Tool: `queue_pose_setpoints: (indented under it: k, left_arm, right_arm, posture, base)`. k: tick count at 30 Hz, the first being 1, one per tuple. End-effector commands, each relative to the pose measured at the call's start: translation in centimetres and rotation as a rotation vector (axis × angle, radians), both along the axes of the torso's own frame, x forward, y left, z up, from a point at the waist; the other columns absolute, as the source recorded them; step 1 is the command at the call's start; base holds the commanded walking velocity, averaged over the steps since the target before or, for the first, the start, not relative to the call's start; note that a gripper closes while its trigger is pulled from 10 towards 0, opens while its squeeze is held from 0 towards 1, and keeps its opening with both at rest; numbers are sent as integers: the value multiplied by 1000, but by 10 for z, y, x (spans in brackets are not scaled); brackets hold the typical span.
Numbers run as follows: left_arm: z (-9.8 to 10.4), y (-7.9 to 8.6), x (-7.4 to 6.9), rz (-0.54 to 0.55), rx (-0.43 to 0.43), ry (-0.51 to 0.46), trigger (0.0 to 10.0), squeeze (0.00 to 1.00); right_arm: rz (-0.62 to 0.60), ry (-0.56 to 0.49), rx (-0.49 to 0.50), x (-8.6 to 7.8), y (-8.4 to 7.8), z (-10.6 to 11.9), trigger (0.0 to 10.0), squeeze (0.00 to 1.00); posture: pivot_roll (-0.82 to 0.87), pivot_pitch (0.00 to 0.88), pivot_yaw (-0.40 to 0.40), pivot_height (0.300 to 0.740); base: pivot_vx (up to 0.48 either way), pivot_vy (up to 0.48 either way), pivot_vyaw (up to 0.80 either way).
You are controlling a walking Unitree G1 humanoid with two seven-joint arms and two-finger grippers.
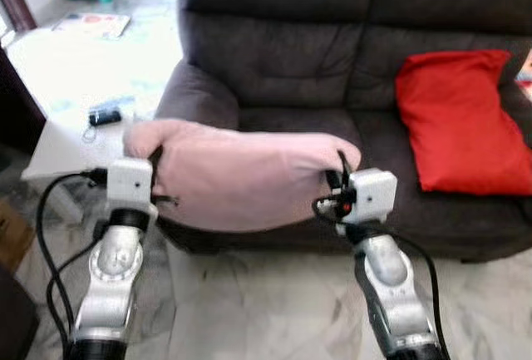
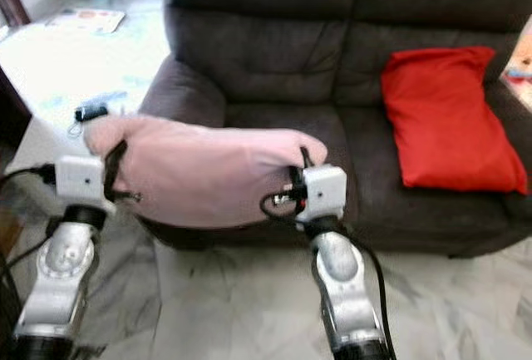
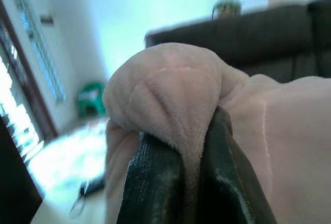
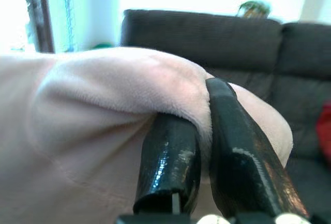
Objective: Move the pillow to the sofa from floor
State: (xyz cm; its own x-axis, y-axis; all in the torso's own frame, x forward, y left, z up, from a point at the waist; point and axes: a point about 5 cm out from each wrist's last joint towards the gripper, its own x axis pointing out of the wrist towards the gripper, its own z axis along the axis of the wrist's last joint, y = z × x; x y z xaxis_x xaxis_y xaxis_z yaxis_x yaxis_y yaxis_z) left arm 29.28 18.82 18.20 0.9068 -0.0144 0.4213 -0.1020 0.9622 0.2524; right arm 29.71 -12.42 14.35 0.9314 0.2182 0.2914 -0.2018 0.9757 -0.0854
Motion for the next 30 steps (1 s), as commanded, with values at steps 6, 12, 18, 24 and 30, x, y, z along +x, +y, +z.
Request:
queue_pose_setpoints:
  k: [6, 12, 18, 24, 30]
  left_arm:
    - [22, -6, 2, -23, 27, -71, 10000, 0]
    - [23, -4, 1, -12, 21, -71, 10000, 0]
    - [23, 2, 2, 1, 12, -63, 10000, 0]
    - [24, 3, 3, 8, 3, -57, 10000, 0]
    - [22, 2, 3, 3, -3, -48, 10000, 0]
  right_arm:
    - [-27, -110, 43, 2, -5, 25, 10000, 0]
    - [-24, -101, 49, 1, -4, 24, 10000, 0]
    - [-17, -87, 56, 0, -2, 23, 10000, 0]
    - [-12, -82, 59, 1, 0, 23, 10000, 0]
    - [-6, -71, 55, 0, 1, 21, 10000, 0]
  posture:
    - [144, 48, -72, 740]
    - [144, 56, -75, 740]
    - [144, 64, -75, 740]
    - [145, 66, -75, 740]
    - [144, 65, -77, 740]
  base:
    - [330, 0, 0]
    - [335, 0, 0]
    - [336, 0, 0]
    - [338, 0, 0]
    - [336, 0, 0]
